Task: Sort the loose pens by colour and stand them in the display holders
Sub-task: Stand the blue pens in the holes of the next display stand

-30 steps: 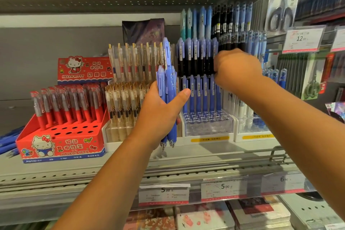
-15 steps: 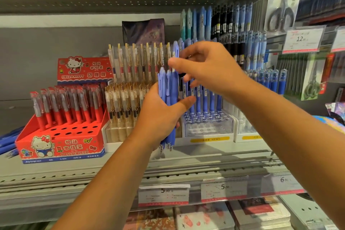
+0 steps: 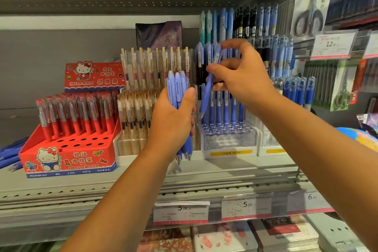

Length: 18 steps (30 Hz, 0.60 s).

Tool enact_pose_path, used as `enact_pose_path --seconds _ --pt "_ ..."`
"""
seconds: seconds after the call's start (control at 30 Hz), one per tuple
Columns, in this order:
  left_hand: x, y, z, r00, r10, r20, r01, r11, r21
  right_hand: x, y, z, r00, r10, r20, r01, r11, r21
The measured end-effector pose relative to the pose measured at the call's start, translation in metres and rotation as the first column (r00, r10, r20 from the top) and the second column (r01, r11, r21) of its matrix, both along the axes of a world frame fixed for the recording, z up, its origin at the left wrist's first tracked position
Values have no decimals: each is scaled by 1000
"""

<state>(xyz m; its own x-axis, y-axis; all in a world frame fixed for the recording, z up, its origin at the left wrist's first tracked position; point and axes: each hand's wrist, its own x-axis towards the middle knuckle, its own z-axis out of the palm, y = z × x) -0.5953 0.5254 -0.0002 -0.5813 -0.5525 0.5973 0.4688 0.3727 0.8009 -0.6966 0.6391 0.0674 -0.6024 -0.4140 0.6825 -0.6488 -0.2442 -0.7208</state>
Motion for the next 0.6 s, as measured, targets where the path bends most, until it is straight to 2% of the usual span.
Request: enact_pose_path --seconds 0.23,0.43,0.6 --pt "1 1 0 1000 -13 -25 13 1000 -2 -20 -15 -24 965 -183 -189 204 974 102" --pt "3 1 1 998 -58 2 58 998 -4 -25 -23 -38 940 -204 -273 268 938 222" --pt "3 2 1 997 -77 -15 77 997 20 -25 -24 -46 876 -265 -403 410 850 331"
